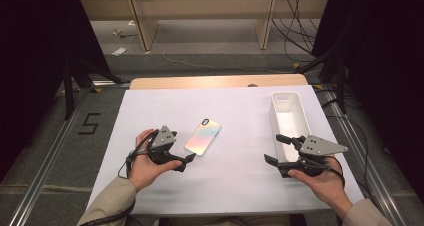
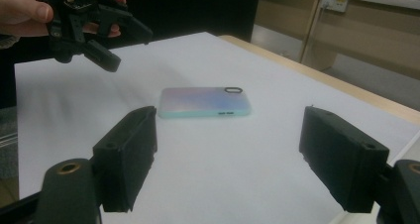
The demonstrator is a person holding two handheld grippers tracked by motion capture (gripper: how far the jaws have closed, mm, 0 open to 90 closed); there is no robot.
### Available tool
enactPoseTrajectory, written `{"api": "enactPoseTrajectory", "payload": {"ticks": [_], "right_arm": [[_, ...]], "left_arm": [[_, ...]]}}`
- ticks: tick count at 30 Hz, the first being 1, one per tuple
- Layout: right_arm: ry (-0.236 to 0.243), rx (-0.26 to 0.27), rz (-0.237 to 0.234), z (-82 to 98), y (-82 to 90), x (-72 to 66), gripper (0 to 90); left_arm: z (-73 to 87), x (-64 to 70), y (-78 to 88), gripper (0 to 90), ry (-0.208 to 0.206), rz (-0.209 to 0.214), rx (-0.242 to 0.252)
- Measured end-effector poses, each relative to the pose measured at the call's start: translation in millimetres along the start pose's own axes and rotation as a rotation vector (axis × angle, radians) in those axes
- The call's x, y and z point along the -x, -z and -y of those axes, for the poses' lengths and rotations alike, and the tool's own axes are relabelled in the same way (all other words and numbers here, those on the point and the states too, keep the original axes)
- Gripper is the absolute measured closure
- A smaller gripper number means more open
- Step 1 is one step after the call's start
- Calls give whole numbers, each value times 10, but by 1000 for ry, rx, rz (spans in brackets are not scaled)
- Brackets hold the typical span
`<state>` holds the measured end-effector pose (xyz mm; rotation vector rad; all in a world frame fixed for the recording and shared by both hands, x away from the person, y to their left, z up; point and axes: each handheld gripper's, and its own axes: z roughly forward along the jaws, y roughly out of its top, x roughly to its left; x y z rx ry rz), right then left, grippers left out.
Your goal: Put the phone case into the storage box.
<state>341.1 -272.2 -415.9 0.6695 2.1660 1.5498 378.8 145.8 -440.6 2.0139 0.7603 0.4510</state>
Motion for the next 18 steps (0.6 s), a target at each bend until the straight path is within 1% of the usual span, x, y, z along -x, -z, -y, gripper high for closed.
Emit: {"api": "enactPoseTrajectory", "payload": {"ticks": [3, 6, 7, 8, 9, 10, 11, 12, 13, 14, 15, 16, 18], "right_arm": [[2, 3, 4, -2, 3, -1, 234], [3, 8, 7, -2, 8, -9, 234], [3, 8, 7, -2, 8, -9, 234], [5, 11, 8, -4, 6, -12, 234], [6, 10, 9, -6, 5, -14, 234], [7, 10, 10, -6, 0, -14, 234], [5, 10, 10, -6, -3, -16, 234], [5, 10, 11, -5, -5, -16, 234], [5, 10, 11, -5, -5, -16, 234], [4, 7, 10, -4, -5, -14, 234], [4, 7, 10, -4, -5, -14, 234], [3, 6, 12, -2, -4, -11, 234], [3, 8, 13, -1, -3, -7, 234]], "left_arm": [[-5, 6, -3, 19, -1, 2, 1], [-5, 14, -9, 61, 0, 8, 3], [-5, 16, -11, 61, 1, 10, 6], [-9, 20, -12, 80, 4, 6, 12], [-14, 19, -12, 130, 2, 2, 14], [-23, 19, -17, 221, 5, 1, 18], [-28, 22, -24, 257, 9, 2, 18], [-32, 25, -38, 317, 8, 0, 20], [-37, 28, -51, 317, 7, 1, 19], [-44, 29, -66, 397, 4, 1, 17], [-51, 34, -82, 397, 4, 4, 18], [-63, 36, -101, 456, -8, 1, 13], [-66, 40, -111, 513, -5, -1, 15]]}}
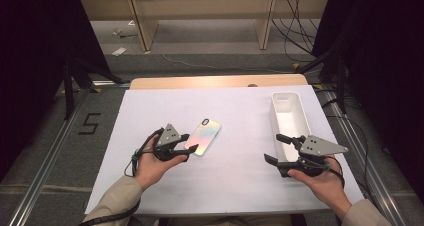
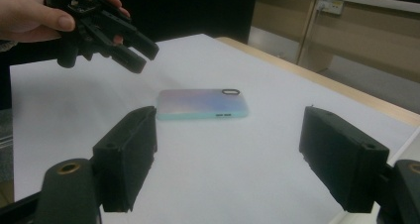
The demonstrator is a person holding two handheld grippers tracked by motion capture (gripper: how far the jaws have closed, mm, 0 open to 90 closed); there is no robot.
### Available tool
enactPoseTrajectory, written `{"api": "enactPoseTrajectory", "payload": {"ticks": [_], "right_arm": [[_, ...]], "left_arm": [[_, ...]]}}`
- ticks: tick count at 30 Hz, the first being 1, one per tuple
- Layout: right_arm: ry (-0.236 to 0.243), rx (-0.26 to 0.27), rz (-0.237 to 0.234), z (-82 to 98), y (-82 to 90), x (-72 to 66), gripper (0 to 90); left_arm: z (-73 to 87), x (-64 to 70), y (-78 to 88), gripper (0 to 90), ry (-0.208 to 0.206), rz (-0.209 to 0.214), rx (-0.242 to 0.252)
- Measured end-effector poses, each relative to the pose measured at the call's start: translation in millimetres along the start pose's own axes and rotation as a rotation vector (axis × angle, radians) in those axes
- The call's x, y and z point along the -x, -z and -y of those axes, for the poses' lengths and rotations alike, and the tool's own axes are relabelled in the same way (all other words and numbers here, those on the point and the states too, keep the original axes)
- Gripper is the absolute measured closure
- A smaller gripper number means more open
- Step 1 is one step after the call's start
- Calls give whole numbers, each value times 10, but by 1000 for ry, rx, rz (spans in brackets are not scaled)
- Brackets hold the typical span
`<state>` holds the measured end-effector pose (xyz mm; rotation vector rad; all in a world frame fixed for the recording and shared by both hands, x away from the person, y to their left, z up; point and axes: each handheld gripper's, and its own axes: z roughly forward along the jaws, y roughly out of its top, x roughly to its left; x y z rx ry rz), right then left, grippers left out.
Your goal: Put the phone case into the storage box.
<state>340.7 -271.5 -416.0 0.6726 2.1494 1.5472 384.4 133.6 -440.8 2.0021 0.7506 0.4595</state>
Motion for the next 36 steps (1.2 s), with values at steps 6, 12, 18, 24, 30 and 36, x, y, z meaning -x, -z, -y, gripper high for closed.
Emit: {"api": "enactPoseTrajectory", "payload": {"ticks": [6, 12, 18, 24, 30, 36], "right_arm": [[-2, 0, 4, 0, -6, -3, 234], [0, 0, 4, -1, -16, -8, 236], [-4, 3, 7, -2, -9, -1, 236], [-3, 4, 4, -6, -7, -7, 235], [-4, 6, 5, -2, -7, -1, 236], [-3, 5, 7, -3, -6, 0, 236]], "left_arm": [[-6, 0, -68, 709, -12, 14, -41], [-29, -14, -160, 868, 15, 34, -68], [-14, -172, -221, 897, 45, -38, -105], [52, -417, -388, 899, 91, -141, -191], [179, -568, -562, 898, 112, -153, -275], [214, -612, -616, 898, 127, -139, -286]]}}
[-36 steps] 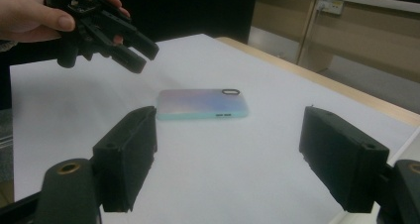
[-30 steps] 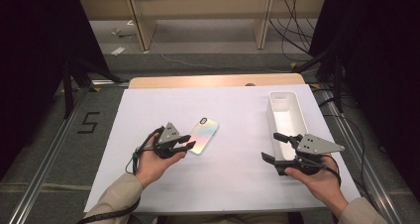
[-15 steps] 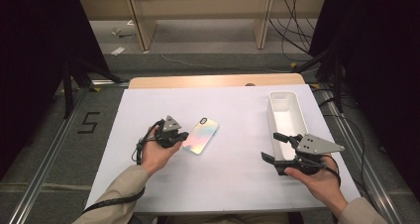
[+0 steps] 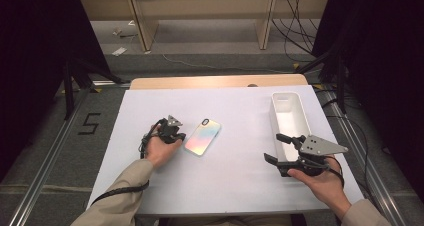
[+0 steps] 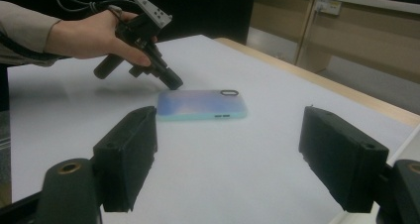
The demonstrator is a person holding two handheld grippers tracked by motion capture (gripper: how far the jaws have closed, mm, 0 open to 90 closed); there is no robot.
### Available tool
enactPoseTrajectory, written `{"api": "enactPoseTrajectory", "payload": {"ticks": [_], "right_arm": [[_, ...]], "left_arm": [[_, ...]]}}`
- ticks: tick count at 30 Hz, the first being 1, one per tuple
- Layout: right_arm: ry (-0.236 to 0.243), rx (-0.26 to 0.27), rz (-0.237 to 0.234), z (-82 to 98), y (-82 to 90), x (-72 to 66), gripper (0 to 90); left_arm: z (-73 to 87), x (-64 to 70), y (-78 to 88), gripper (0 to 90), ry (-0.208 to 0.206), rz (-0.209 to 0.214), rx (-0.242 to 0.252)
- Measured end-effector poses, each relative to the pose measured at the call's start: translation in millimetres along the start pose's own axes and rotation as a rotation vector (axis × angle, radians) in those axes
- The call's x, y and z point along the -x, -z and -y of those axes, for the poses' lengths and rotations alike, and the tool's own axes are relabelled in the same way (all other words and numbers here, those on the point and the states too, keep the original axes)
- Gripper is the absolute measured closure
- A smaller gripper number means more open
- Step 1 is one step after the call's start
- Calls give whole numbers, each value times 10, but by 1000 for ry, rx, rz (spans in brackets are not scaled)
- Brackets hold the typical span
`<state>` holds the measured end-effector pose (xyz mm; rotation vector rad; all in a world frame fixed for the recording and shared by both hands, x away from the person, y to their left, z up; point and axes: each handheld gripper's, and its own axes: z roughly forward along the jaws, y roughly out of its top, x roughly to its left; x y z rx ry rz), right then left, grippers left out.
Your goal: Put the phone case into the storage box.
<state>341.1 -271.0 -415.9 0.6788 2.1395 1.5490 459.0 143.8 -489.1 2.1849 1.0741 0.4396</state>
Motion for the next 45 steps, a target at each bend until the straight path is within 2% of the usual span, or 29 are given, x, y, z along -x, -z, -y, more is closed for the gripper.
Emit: {"api": "enactPoseTrajectory", "payload": {"ticks": [5, 21, 30, 31, 32, 34, 35, 37, 39, 41, 43, 45], "right_arm": [[-3, 1, 4, 2, 1, 3, 236], [-4, -2, 7, 9, -2, 10, 236], [-3, -4, 11, 8, 0, 10, 236], [-2, -5, 11, 7, 1, 11, 236], [-2, -7, 12, 6, 4, 10, 236], [-2, -7, 12, 5, 7, 10, 236], [-3, -7, 11, 4, 7, 11, 236], [-3, -5, 11, 6, 0, 10, 236], [-2, -6, 11, 6, -4, 9, 236], [-3, -9, 12, 2, 0, 9, 236], [-2, -9, 13, 1, 1, 10, 236], [-2, -8, 13, 4, -3, 11, 236]], "left_arm": [[-5, 27, 4, 898, -13, 1, -7], [-37, 176, 17, 898, -45, 61, -36], [-48, 199, 29, 872, -39, 58, -38], [-60, 186, 43, 837, -34, 50, -32], [-85, 157, 81, 815, -14, 28, -10], [-121, 110, 133, 740, 20, 12, 18], [-138, 96, 150, 684, 42, 11, 26], [-171, 109, 158, 547, 58, 20, 38], [-220, 172, 146, 406, 47, 20, 31], [-287, 261, 131, 288, 18, 32, 30], [-350, 350, 109, 172, -3, 22, 23], [-400, 419, 83, 125, -21, 9, 14]]}}
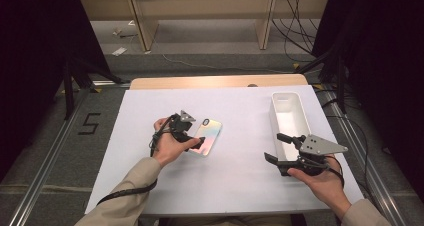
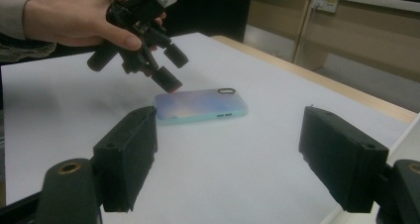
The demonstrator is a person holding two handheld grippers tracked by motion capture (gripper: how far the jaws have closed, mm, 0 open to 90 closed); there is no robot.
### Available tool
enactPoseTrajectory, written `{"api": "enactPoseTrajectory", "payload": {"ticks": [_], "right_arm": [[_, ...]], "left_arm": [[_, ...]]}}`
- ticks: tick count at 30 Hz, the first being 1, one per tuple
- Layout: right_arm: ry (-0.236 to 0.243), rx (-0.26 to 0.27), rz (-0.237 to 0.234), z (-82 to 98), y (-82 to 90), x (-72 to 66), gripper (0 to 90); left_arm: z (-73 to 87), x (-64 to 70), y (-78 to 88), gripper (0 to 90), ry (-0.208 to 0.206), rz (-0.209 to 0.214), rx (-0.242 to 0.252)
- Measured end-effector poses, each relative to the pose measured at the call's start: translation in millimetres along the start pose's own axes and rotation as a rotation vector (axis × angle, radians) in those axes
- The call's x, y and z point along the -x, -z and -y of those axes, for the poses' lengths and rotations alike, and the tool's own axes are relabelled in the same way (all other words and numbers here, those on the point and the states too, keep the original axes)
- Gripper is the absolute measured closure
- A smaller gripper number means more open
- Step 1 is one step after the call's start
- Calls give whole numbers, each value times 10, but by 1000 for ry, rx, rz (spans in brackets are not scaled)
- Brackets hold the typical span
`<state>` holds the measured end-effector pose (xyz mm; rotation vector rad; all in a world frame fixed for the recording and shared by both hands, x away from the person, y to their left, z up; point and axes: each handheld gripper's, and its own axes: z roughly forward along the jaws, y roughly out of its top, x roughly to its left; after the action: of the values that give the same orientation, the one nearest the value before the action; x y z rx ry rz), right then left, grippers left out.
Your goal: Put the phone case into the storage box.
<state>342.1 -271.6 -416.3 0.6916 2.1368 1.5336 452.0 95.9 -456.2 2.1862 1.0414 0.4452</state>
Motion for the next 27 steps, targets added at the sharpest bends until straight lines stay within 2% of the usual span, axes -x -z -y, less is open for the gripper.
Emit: {"api": "enactPoseTrajectory", "payload": {"ticks": [2, 4, 7, 11, 27], "right_arm": [[1, -2, 1, -1, 3, -1, 236], [1, 0, 0, -3, 8, 0, 236], [0, 0, -1, -3, 12, 2, 236], [0, 1, -5, -2, 11, 2, 236], [2, 1, -6, -1, 7, 2, 236]], "left_arm": [[-54, 64, -53, 45, -5, -4, -29], [-99, 114, -117, 9, -8, -10, -56], [-137, 147, -201, 0, -12, -33, -94], [-158, 156, -284, 0, 3, -50, -119], [-183, 222, -445, 15, 30, -60, -181]]}}
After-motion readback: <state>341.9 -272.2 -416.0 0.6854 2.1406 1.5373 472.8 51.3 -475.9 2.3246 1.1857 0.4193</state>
